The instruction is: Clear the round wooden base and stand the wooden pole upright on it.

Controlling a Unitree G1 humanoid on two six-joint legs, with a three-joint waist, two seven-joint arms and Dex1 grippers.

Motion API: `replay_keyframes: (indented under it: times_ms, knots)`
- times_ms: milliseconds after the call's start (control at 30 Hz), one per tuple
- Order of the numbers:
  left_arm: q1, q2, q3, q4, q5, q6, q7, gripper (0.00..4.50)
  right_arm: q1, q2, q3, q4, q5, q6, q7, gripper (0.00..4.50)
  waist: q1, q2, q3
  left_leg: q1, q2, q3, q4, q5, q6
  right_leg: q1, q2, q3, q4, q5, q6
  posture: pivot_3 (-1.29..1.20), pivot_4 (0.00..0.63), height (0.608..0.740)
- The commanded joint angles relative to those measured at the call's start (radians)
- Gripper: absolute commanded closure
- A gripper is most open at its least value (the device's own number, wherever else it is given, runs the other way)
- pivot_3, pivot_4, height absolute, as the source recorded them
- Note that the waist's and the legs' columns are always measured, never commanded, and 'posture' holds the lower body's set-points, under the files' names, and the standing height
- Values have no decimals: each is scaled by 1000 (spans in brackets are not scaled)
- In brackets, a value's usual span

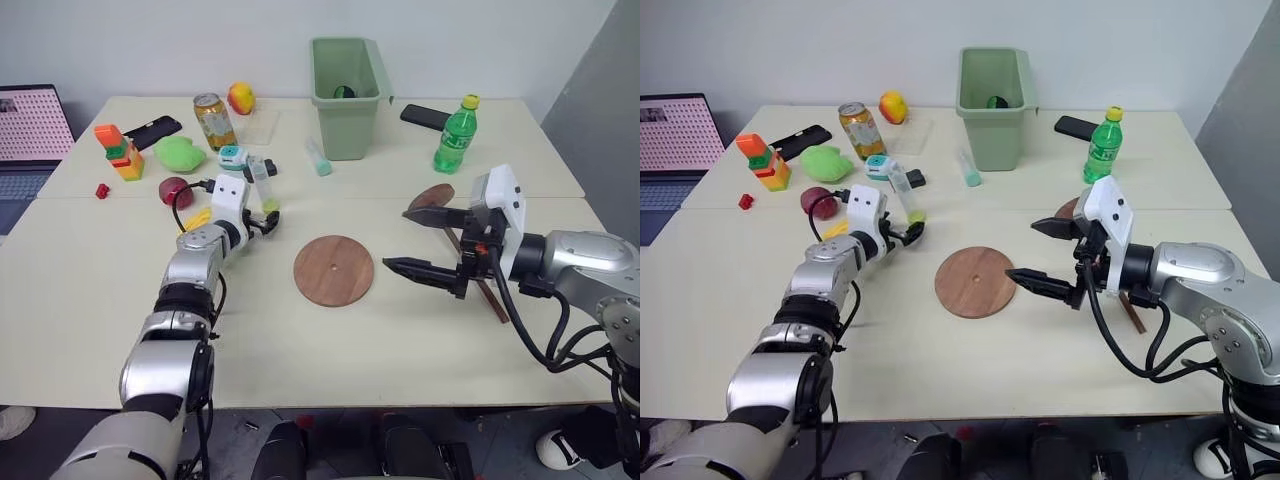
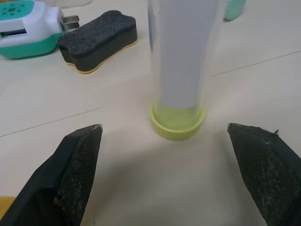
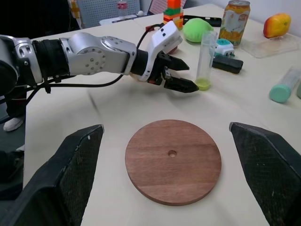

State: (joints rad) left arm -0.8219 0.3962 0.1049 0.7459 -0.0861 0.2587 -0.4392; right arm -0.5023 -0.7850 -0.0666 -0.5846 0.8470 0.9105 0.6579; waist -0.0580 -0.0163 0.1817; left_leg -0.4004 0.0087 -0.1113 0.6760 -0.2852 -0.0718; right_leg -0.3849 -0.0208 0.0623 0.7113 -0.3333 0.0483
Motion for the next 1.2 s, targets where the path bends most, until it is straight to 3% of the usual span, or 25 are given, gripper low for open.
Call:
replay_keyframes:
  times_ms: [33,200,333,467,600,733,900,1033,1200]
  knots:
    - [54,25,50,-361,-51,94,38,23,-10,-11,-38,-35,22,4,-7,0,0,0,0,0,1,0,0,0,0,0,0,1,0,0,0,0,150,740]
    - [120,105,43,-630,-74,253,-10,23,1,-40,-51,-37,27,21,1,0,2,0,0,0,1,1,0,0,0,-1,0,1,1,0,0,0,150,740]
    - [248,341,64,-935,-204,517,-220,23,19,-110,-102,-5,33,43,33,0,-8,0,0,0,2,2,-1,-1,2,-1,1,3,1,0,0,0,150,740]
    - [311,492,90,-1039,-356,546,-448,23,16,-183,-57,119,-86,21,40,0,-4,-1,1,1,2,2,-1,-2,4,-2,2,2,1,0,0,0,150,740]
    - [287,492,101,-1009,-429,468,-541,23,-50,-209,98,314,-283,32,-20,0,11,-1,1,2,1,3,0,-2,4,1,1,2,1,0,0,0,150,740]
    - [293,479,61,-968,-421,355,-618,23,-163,-113,241,573,-452,65,-107,0,6,-1,1,2,1,4,0,-2,4,1,1,3,0,0,0,0,150,740]
    - [308,482,21,-961,-421,305,-679,23,-264,0,324,799,-565,73,-106,0,-8,-1,1,0,2,6,-2,-2,3,-4,2,4,1,0,0,0,150,740]
    - [325,481,17,-992,-446,307,-698,0,-307,48,328,893,-604,82,-91,727,-12,0,1,0,2,5,-2,-2,4,-3,2,4,1,0,0,0,150,740]
    - [342,476,26,-1008,-464,317,-693,0,-331,83,275,895,-595,119,-84,1959,-16,0,1,0,1,4,0,-2,4,-2,2,4,1,0,0,0,150,740]
